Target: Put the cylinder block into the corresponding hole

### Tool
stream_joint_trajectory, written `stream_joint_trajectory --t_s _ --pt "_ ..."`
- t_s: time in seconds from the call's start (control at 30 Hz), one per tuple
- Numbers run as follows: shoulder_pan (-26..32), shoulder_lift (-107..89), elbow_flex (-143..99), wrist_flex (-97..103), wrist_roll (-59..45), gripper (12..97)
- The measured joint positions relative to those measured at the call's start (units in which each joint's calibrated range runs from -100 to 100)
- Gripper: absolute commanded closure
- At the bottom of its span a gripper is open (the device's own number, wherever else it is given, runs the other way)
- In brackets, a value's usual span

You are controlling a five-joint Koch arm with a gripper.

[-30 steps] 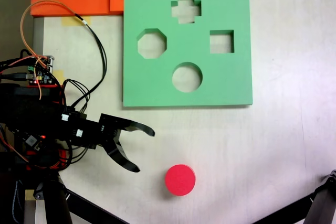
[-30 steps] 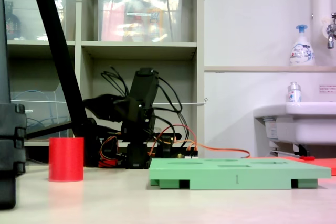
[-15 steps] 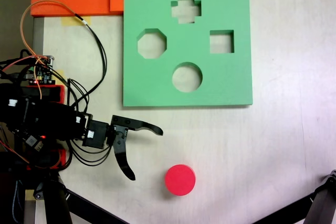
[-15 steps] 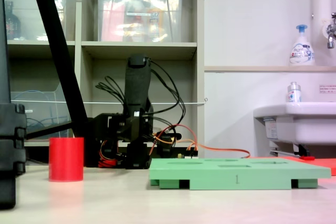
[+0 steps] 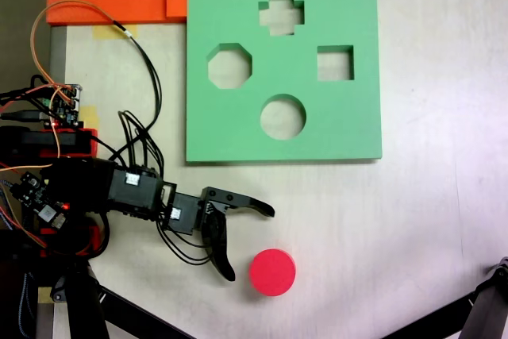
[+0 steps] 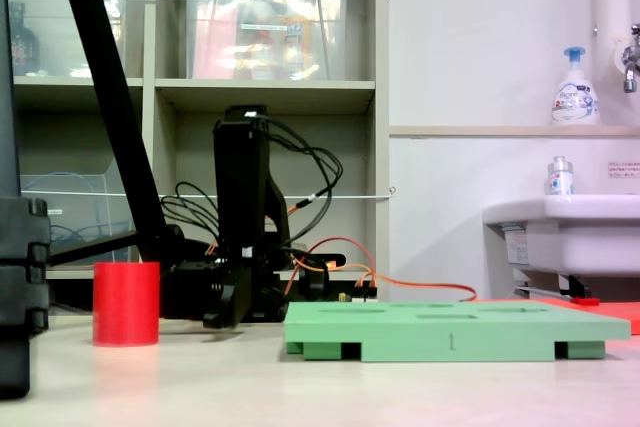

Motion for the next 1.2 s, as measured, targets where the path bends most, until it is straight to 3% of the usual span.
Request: stream_joint_trajectory --t_s 0.73,1.2 --pt "-3.76 7.52 19.11 0.00 1.37 27.5" --pt "-3.27 9.30 20.28 0.00 1.95 62.3"
